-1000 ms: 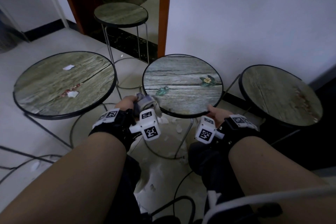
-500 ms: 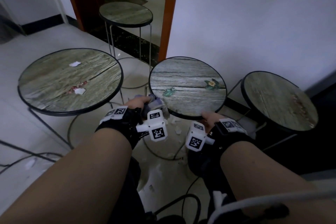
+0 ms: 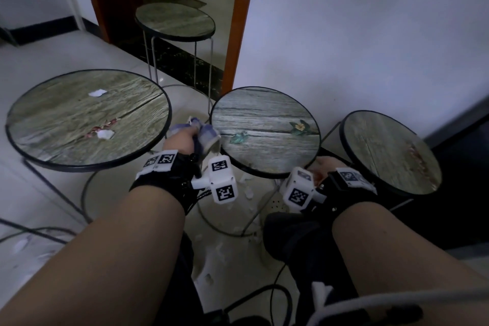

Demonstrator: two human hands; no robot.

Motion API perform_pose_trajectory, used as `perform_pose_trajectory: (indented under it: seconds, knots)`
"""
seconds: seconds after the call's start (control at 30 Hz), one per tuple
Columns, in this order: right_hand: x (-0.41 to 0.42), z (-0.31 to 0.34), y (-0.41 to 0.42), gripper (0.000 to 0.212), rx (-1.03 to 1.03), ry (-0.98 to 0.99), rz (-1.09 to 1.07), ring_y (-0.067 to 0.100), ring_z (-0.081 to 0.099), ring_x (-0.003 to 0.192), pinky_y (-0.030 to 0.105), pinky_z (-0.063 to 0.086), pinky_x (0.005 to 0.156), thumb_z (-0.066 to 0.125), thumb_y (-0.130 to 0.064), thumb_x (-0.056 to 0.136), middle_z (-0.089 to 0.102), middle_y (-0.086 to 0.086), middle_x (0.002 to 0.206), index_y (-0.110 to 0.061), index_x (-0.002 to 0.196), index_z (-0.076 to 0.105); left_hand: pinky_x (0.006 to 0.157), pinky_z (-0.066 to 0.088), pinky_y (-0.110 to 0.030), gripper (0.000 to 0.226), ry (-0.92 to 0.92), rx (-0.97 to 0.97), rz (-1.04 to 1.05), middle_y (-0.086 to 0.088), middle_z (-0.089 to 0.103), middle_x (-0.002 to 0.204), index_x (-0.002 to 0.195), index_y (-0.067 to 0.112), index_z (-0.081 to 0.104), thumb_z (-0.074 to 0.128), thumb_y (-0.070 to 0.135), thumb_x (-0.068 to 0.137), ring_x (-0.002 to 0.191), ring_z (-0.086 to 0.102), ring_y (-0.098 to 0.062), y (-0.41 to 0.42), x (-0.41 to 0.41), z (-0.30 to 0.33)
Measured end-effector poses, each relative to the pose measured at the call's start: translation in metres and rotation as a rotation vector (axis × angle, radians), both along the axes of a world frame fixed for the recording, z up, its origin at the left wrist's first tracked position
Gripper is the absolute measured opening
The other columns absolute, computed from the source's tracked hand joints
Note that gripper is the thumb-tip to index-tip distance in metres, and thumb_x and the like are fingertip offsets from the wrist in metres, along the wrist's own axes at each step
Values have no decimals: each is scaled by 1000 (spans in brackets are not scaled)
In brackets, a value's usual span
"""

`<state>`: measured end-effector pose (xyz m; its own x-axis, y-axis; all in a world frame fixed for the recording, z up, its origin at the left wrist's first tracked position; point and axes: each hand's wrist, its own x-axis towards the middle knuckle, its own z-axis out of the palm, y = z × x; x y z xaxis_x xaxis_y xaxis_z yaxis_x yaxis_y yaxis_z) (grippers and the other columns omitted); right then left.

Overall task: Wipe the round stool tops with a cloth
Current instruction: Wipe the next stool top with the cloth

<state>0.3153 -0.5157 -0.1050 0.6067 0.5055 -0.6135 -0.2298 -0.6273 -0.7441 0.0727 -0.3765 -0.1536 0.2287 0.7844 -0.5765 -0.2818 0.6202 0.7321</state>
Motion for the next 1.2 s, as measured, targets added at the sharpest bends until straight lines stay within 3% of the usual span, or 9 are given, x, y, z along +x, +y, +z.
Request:
perform_pose_trajectory:
  seconds: [0.13,0.23,0.37,0.5,0.6,0.8,0.9,1.07,1.2]
  knots:
    - [13,27,20,39,117,86,-94,10,32,36,21,23,47,37,-17,100,39,-2,35,-14,62,33,53,55,-25,24,-198,21,37,-8,68,63,75,8,58,44,11,95,56,66,-21,-20,-2,30]
    - [-5,35,38,32,128,85,156,7,30,29,14,24,35,48,-24,97,40,-6,43,-18,66,41,38,46,-17,25,-206,92,8,-5,62,52,74,9,49,36,2,94,39,59,-16,-25,-9,41]
    - [-43,44,61,4,215,-18,476,9,55,54,20,41,45,61,-22,91,57,-2,81,-25,91,58,47,52,-21,27,-293,46,-89,-8,63,67,75,11,57,37,8,94,47,63,-19,-24,-19,48]
    - [-69,46,80,34,310,-177,922,15,48,120,38,44,96,61,-27,89,50,-5,132,-42,118,52,73,54,-31,56,-409,-24,-270,-17,70,103,105,2,69,35,45,95,81,69,-27,-26,-24,51]
    - [-83,41,89,49,350,-155,1086,19,48,127,47,34,111,74,-43,70,49,0,139,-54,113,54,84,51,-35,84,-507,-73,-332,-20,64,117,118,1,58,22,71,88,92,68,-29,-25,-26,52]
    - [-84,31,103,52,308,-298,1160,15,58,115,36,41,106,75,-23,77,60,-4,126,-40,122,55,72,58,-33,107,-490,-104,-366,-22,62,116,120,-1,58,10,84,76,88,65,-31,-19,-28,52]
    - [-86,37,111,47,278,-468,1162,7,56,107,15,40,91,72,-21,81,61,-7,120,-31,125,57,61,51,-31,94,-322,-158,-225,-17,68,88,111,1,58,10,76,84,75,64,-27,-16,-26,52]
    - [-90,44,129,52,151,-759,1222,5,47,107,16,29,87,70,-20,82,54,-9,118,-23,130,53,59,40,-36,72,-234,-228,105,-17,58,91,103,0,51,16,63,94,79,56,-27,-2,-37,45]
    - [-104,42,140,47,79,-839,1370,10,54,102,17,41,76,75,-20,75,57,-8,112,-25,118,57,59,40,-34,66,-243,-239,180,-15,60,91,86,4,53,21,61,95,79,57,-26,5,-45,41]
